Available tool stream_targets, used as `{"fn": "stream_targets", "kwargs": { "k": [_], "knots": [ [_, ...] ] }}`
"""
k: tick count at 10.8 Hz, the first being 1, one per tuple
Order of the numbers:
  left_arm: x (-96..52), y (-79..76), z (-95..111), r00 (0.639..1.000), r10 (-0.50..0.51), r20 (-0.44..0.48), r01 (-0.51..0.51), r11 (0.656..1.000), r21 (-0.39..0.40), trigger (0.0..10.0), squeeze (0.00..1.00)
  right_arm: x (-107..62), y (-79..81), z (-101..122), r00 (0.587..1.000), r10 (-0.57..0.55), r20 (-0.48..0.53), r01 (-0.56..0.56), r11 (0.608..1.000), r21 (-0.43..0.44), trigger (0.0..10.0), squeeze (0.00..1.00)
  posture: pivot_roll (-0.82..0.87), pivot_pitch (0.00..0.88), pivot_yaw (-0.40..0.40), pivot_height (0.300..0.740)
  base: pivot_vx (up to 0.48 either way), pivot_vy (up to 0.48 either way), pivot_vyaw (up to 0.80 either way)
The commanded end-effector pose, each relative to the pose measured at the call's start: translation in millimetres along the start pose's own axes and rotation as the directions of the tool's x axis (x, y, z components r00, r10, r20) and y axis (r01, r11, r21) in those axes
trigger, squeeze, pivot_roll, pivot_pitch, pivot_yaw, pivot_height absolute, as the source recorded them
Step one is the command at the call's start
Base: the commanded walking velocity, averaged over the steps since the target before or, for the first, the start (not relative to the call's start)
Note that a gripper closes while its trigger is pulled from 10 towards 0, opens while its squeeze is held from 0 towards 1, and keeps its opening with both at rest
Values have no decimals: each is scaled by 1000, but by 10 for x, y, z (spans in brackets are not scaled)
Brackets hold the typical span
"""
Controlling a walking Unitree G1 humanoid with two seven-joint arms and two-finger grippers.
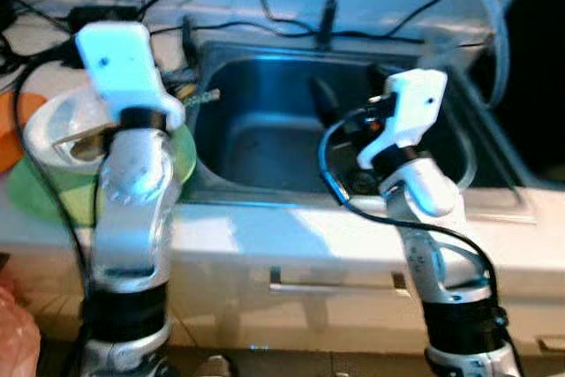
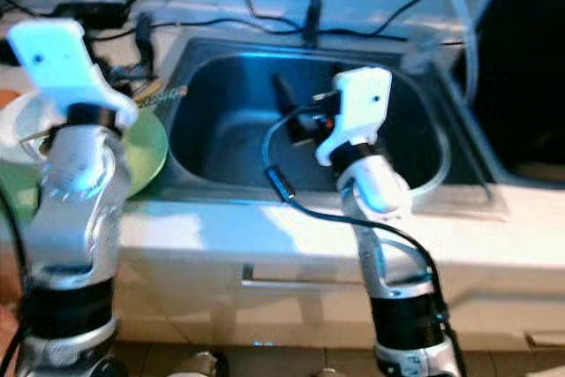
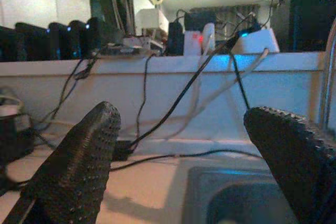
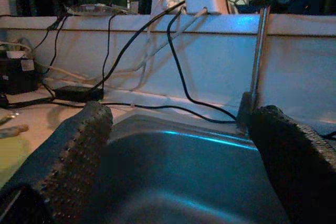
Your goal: Kitchen organization
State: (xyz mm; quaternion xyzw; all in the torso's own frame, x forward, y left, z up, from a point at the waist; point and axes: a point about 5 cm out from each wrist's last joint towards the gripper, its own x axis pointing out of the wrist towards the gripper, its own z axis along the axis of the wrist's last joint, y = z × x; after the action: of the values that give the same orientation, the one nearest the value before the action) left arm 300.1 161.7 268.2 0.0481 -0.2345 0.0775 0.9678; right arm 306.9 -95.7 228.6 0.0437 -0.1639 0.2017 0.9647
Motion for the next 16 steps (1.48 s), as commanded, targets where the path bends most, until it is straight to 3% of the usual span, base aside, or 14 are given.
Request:
{"fn": "stream_targets", "kwargs": {
  "k": [1,3,4,5,7,10,12,16],
  "knots": [
    [-61,2,-3,1000,-11,18,11,999,35,10000,0,0,-5,31,1000,0,13,0,1000,-9,10000,0,-1,105,-63,740,0,0,0],
    [-166,30,-22,999,-34,31,31,995,91,10000,0,12,-4,23,1000,6,7,-6,1000,-6,10000,0,13,110,-68,740,0,0,0],
    [-262,81,-92,999,-48,6,47,990,133,10000,0,21,8,-18,1000,10,-27,-8,999,52,10000,0,21,115,-71,740,0,0,0],
    [-349,120,-171,998,-54,-23,57,986,157,10000,0,33,49,-96,995,45,-91,-29,984,175,10000,0,24,117,-73,740,0,0,0],
    [-423,95,-245,997,-65,-47,72,983,167,10000,0,35,80,-145,984,122,-131,-87,965,246,10000,0,26,118,-74,740,0,0,0],
    [-502,70,-351,991,-95,-91,111,977,180,10000,0,-26,128,-171,967,193,-165,-148,956,255,10000,0,21,124,-76,740,0,0,0],
    [-475,82,-398,990,-91,-106,110,976,190,10000,0,-120,188,-193,914,355,-197,-297,915,272,10000,0,18,125,-81,740,0,0,0],
    [-400,118,-410,994,-56,-94,75,976,204,10000,0,-154,135,-153,895,393,-209,-341,907,245,10000,0,9,127,-90,740,0,0,0]
  ]
}}
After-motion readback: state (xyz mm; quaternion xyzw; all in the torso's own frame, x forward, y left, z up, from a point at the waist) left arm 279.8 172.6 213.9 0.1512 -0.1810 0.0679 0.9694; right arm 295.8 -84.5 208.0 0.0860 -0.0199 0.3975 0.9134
